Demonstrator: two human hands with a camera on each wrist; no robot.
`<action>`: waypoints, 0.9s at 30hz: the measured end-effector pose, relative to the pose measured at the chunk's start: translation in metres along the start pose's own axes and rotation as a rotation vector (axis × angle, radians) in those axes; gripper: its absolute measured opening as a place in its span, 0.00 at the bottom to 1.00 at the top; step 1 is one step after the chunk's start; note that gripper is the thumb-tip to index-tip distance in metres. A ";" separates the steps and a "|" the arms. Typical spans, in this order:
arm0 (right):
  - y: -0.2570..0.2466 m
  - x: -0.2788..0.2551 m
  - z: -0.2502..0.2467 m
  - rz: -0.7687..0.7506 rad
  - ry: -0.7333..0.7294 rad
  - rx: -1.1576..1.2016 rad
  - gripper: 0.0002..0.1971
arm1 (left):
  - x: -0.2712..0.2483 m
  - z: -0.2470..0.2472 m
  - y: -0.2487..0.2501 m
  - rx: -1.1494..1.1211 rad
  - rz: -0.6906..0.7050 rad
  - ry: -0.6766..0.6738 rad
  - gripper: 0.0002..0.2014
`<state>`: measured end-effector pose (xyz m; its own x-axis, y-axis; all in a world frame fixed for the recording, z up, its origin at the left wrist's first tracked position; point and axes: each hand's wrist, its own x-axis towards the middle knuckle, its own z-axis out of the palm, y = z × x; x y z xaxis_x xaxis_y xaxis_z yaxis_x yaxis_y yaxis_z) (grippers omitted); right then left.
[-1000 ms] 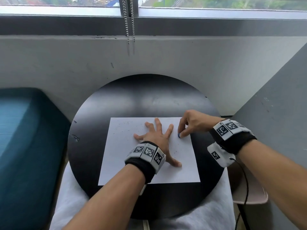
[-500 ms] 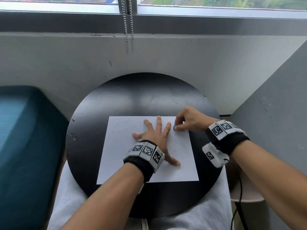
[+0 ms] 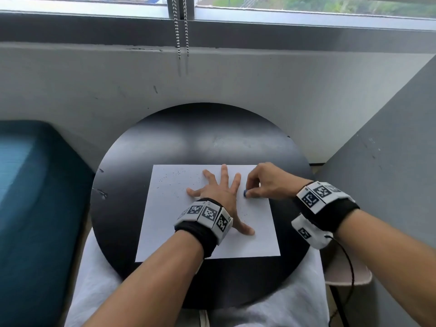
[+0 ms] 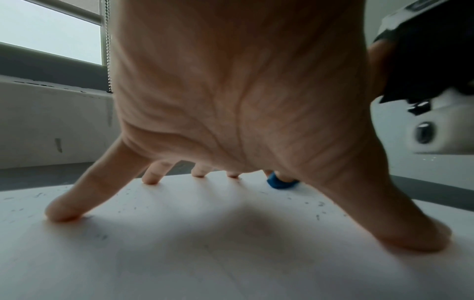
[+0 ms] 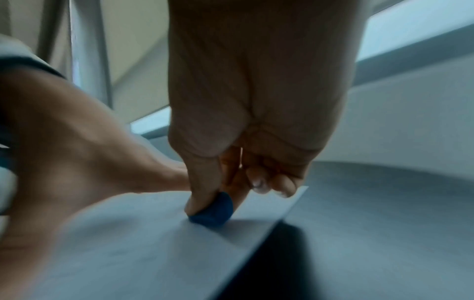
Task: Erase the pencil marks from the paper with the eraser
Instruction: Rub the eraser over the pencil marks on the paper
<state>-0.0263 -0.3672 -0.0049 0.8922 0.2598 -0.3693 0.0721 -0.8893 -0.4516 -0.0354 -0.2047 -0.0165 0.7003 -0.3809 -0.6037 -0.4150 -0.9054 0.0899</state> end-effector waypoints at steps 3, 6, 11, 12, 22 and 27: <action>0.003 0.002 -0.002 0.033 0.085 0.015 0.06 | 0.000 0.001 -0.001 -0.009 0.003 0.003 0.72; -0.013 -0.019 0.019 -0.027 0.007 -0.038 0.07 | 0.001 0.002 -0.001 -0.002 0.006 0.010 0.73; -0.009 -0.015 0.008 0.056 0.093 -0.029 0.08 | 0.002 0.001 -0.002 -0.008 0.003 0.002 0.73; -0.008 -0.014 0.008 0.062 0.121 -0.032 0.07 | 0.002 0.002 -0.003 -0.014 0.005 0.004 0.73; -0.003 -0.041 0.019 0.073 0.065 0.032 0.05 | 0.002 0.005 -0.003 0.001 0.018 0.030 0.73; -0.016 -0.053 0.028 0.024 -0.092 -0.005 0.05 | 0.002 0.006 -0.003 0.018 0.021 0.036 0.73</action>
<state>-0.0871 -0.3564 -0.0006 0.8492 0.2717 -0.4529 0.0536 -0.8975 -0.4378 -0.0360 -0.2018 -0.0226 0.7115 -0.4067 -0.5729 -0.4403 -0.8936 0.0875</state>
